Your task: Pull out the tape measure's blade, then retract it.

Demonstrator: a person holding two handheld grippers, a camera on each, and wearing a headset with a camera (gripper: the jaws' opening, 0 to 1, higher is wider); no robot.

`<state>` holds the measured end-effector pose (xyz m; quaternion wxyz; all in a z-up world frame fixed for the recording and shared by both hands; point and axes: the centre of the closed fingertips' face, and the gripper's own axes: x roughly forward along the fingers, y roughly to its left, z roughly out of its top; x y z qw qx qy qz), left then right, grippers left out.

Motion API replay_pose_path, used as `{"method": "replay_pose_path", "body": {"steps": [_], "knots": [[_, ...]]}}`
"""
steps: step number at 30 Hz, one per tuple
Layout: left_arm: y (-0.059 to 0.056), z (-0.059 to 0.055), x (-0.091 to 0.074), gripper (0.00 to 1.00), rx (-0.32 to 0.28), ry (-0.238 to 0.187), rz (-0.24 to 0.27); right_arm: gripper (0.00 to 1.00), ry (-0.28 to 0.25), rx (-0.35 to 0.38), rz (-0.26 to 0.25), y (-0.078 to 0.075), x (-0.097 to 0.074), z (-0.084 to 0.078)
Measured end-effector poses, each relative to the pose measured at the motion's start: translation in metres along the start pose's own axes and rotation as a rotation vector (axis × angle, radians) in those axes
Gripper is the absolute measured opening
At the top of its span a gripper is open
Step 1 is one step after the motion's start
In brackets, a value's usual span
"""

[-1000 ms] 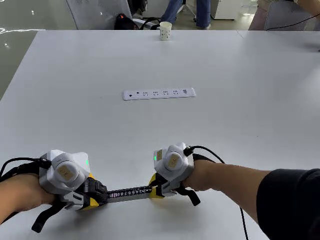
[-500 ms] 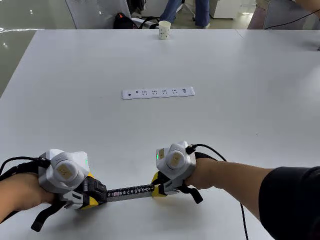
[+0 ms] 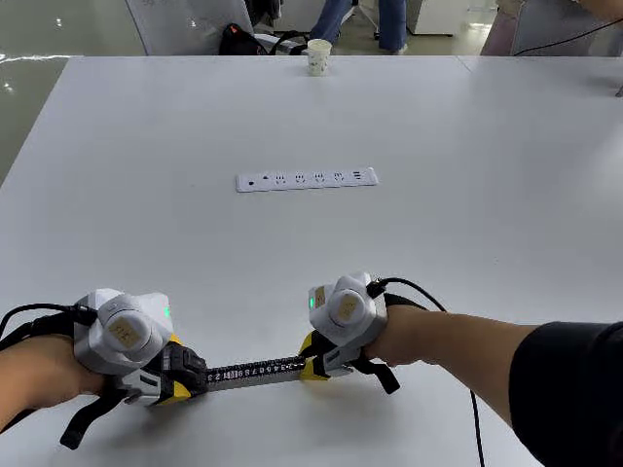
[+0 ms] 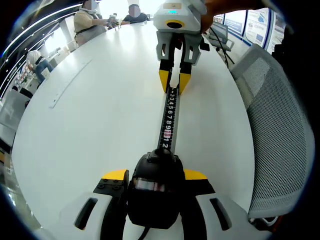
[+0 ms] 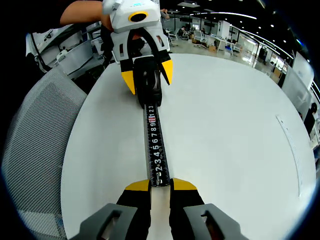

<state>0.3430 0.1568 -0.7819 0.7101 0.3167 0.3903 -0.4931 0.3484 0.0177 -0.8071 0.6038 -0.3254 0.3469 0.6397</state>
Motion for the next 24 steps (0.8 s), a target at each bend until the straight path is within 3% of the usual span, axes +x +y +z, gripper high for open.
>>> {"method": "replay_pose_path", "body": {"steps": [24], "knots": [[0.0,0.0,0.0,0.35,-0.003,-0.002,0.002,0.09,0.008,0.012,-0.009,-0.001,-0.006,-0.011]]}}
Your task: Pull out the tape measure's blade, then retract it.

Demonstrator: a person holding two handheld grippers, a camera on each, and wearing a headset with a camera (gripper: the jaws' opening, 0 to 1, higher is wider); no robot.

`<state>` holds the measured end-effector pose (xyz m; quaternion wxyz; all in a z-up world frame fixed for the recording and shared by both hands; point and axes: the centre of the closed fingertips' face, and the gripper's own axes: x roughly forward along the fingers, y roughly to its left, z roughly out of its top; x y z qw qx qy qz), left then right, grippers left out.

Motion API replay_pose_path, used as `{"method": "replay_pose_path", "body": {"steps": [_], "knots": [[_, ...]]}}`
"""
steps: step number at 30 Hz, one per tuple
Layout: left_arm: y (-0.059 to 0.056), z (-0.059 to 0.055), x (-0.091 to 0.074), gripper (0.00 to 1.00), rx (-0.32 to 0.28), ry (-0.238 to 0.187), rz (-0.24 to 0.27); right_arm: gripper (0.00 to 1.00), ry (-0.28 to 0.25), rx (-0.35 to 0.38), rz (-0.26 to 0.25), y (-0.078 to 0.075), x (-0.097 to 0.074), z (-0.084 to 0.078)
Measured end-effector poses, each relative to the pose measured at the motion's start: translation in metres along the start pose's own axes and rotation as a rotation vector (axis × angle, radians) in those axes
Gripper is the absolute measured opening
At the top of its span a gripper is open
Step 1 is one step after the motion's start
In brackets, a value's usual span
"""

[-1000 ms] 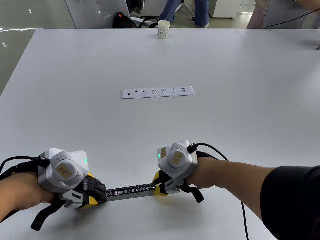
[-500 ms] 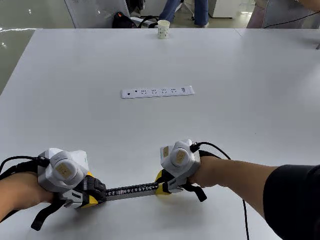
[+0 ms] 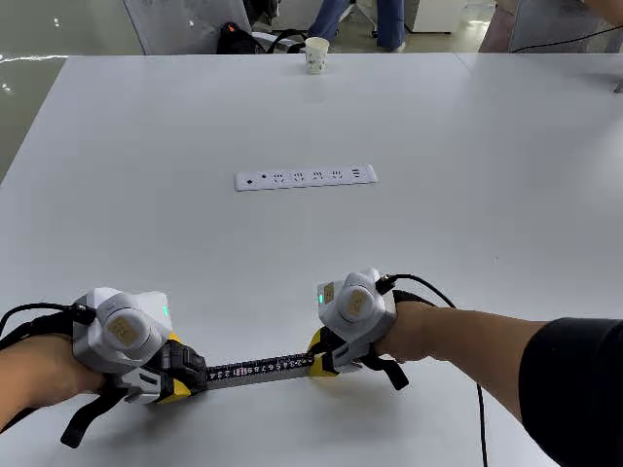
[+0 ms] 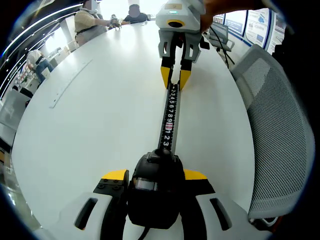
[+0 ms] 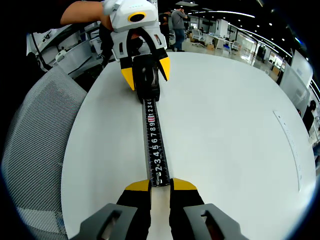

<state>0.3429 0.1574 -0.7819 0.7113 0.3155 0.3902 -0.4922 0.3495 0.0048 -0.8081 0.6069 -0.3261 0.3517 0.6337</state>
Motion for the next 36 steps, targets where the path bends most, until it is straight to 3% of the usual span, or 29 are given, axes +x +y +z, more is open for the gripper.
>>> {"method": "replay_pose_path", "body": {"steps": [36], "knots": [[0.0,0.001,0.001,0.35,-0.002,-0.001,-0.001,0.09,0.008,0.022,-0.005,-0.003,-0.014,-0.016]]}}
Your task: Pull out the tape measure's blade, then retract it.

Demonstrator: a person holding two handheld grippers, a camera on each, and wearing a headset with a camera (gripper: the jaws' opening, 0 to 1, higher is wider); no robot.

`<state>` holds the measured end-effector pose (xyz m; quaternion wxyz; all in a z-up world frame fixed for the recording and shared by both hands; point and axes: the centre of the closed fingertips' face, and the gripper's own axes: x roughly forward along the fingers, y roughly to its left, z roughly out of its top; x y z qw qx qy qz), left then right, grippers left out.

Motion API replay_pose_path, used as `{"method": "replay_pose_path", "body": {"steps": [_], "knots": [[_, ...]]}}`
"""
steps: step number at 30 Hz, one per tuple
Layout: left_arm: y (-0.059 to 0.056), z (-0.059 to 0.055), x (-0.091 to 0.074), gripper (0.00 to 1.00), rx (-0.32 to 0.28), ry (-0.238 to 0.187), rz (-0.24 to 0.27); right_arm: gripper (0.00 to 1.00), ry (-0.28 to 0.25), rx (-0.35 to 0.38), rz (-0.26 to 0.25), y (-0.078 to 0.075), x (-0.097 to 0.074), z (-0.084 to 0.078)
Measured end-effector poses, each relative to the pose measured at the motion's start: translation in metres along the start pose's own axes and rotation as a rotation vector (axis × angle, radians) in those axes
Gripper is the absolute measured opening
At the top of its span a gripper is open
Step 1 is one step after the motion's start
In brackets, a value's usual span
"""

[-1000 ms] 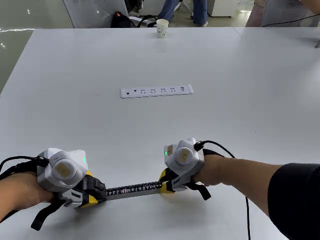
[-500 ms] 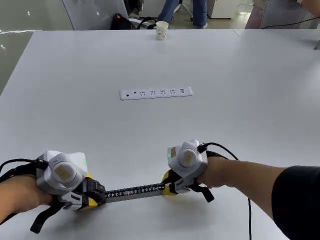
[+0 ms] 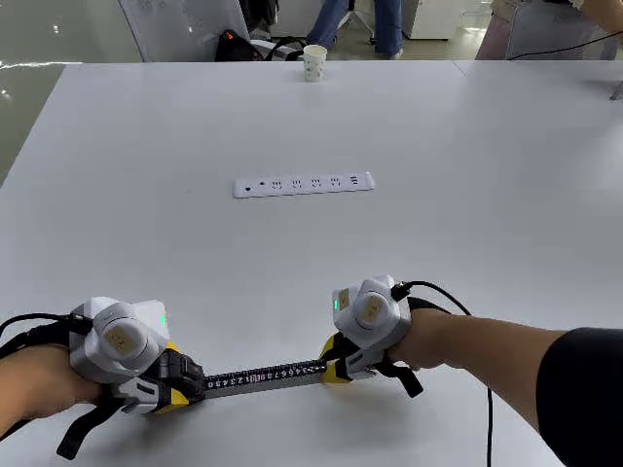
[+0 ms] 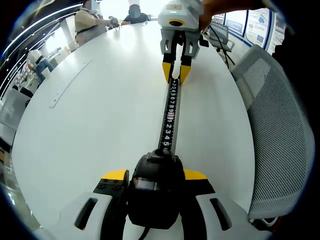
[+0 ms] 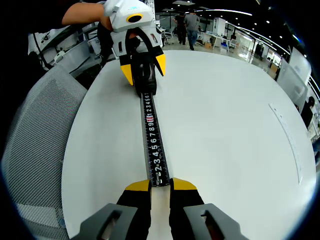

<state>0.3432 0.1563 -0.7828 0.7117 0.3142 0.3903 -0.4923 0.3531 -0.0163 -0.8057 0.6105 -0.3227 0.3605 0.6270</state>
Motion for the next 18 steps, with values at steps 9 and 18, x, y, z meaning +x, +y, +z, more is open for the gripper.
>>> {"method": "replay_pose_path", "body": {"steps": [9,18], "knots": [[0.0008,-0.0004,0.0002,0.35,-0.001,0.001,0.0,0.09,0.001,0.003,-0.003,-0.0015,-0.0016,-0.0035],[0.0001,0.0002,-0.0005,0.35,-0.002,0.001,-0.001,0.09,0.002,0.008,-0.005,-0.0031,-0.0029,-0.0072]]}}
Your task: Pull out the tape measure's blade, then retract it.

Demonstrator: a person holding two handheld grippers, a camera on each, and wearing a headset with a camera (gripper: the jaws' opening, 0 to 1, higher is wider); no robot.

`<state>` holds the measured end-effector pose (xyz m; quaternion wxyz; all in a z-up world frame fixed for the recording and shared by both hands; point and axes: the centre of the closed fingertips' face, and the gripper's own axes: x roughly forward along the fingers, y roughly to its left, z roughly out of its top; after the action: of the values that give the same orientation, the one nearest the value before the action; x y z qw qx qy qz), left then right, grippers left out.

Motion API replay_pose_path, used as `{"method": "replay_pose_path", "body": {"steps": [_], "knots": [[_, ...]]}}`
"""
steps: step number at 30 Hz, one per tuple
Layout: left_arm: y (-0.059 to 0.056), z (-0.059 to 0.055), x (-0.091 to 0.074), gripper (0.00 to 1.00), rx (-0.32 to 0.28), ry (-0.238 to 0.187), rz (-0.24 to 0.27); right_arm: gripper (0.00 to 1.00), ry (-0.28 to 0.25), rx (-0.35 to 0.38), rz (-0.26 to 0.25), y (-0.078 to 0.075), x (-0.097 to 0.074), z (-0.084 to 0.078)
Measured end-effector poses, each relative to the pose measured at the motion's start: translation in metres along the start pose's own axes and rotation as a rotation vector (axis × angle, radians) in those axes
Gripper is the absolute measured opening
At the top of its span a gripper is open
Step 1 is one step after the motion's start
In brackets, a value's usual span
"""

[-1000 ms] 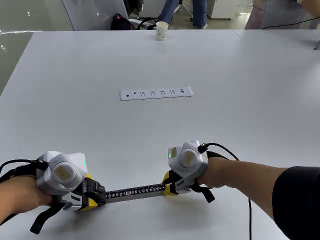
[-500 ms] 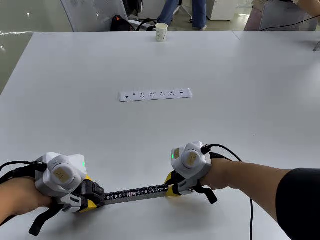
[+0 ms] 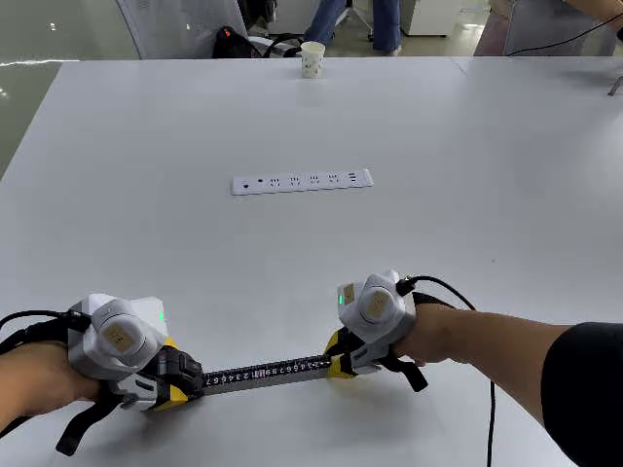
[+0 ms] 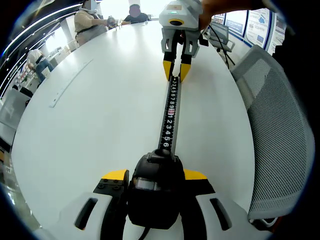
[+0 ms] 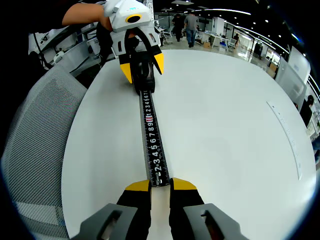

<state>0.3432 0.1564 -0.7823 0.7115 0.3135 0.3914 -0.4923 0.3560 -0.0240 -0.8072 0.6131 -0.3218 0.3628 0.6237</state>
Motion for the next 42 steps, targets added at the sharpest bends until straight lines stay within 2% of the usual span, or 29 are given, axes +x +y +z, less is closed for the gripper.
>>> {"method": "replay_pose_path", "body": {"steps": [42], "knots": [[0.0,0.0,0.0,0.35,0.001,-0.002,0.004,0.09,0.006,0.007,-0.009,-0.001,-0.011,-0.019]]}}
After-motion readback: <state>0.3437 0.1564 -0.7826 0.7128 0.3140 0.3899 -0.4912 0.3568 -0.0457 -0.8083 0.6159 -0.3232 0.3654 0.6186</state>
